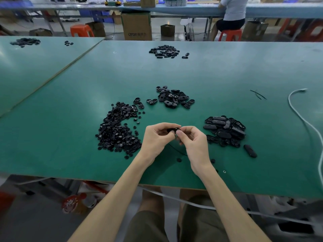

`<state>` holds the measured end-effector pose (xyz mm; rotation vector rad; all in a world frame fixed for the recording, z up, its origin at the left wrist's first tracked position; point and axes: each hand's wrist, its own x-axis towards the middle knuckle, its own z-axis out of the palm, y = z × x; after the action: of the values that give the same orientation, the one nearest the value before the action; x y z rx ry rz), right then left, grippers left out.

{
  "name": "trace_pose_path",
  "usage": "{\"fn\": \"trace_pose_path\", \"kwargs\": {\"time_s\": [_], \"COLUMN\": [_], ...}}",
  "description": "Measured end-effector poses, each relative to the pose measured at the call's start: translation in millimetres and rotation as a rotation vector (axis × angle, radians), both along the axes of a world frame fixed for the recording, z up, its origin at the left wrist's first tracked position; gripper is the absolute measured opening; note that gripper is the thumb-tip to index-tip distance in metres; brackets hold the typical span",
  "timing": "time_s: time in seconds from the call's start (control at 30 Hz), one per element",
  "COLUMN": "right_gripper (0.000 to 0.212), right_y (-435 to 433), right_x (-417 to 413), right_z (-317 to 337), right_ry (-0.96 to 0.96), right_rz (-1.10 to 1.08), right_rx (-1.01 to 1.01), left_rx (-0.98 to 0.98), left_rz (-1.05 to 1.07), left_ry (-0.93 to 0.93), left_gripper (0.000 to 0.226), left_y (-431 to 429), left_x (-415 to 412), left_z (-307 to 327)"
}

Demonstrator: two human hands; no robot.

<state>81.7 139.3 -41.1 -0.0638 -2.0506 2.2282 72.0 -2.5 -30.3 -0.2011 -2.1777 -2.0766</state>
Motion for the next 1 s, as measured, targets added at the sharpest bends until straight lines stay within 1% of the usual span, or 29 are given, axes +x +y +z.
{"fn": "trace_pose_path", "kwargs": {"time_s": [0.2,0.3,0.4,0.63,0.73,0.87,1.0], "right_gripper": [0.005,0.004,0.003,0.002,0.001,0.011,0.011], "right_y": [-0.9,-0.4,-0.6,0.1,0.5,-1.4,-3.4], "right_x": [1.6,2.0,2.5,2.4,2.2,-0.2,1.0], "right_z": [1.4,2.9,4.7,5.0,4.4,5.6,7.8], "right_ry": [-0.003,0.016,0.022,0.011,0.002,-0.016,0.002], "right_rz": [-0.005,-0.043,-0.070,-0.051,-0.056,-0.074,-0.038], "right_rx": [0.027,-0.005,-0.045,-0.019,-0.025,-0.039,-0.034], "left_rx": [0.008,0.063,0.104,0.070,0.018,-0.097,-0.296], "left_rz": [0.001,-0.036,-0.059,-0.023,-0.003,0.063,-0.035], "left_ry": [-0.001,-0.021,-0.019,-0.006,0.007,0.093,0.153], "left_gripper": [0.029,0.021,0.021,0.018,0.017,0.019,0.017], "left_y": [-0.1,-3.1,-4.8,-2.5,-0.1,13.5,47.5], "left_x": [0.3,-1.0,-2.0,-3.0,-3.7,-10.9,-26.7], "left_z": [-0.4,-2.7,-4.5,-6.4,-3.7,16.0,42.9]}}
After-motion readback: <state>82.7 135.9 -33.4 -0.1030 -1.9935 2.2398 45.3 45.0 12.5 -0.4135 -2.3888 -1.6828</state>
